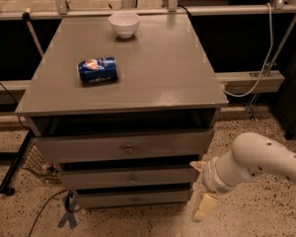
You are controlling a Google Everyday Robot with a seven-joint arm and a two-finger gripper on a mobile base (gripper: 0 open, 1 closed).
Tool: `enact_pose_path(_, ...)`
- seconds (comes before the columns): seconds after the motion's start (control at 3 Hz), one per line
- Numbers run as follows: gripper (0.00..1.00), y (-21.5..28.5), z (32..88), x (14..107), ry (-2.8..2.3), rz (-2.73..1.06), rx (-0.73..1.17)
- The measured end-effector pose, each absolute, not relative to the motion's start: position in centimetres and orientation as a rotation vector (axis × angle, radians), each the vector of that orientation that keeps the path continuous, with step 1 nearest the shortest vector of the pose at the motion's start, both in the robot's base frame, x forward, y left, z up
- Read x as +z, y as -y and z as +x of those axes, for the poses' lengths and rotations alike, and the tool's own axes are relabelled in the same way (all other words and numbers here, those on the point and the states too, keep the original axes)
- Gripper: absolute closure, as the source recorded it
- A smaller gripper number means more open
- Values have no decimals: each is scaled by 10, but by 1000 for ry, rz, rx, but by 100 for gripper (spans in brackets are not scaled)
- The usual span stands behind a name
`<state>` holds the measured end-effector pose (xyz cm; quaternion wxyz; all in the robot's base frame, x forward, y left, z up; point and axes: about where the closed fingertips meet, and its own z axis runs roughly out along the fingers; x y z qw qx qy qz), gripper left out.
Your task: Open middle drawer
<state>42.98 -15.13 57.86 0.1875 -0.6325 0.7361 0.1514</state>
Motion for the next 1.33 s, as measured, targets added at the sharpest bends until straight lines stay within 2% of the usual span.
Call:
enact_pose_path(0.67,0,144,458,514,-2050,-1742,443)
enact_pose_path(1.0,0,121,483,483,-1944,-1748,436)
enact_pose_path(1.33,0,120,483,481,-1942,-1748,438)
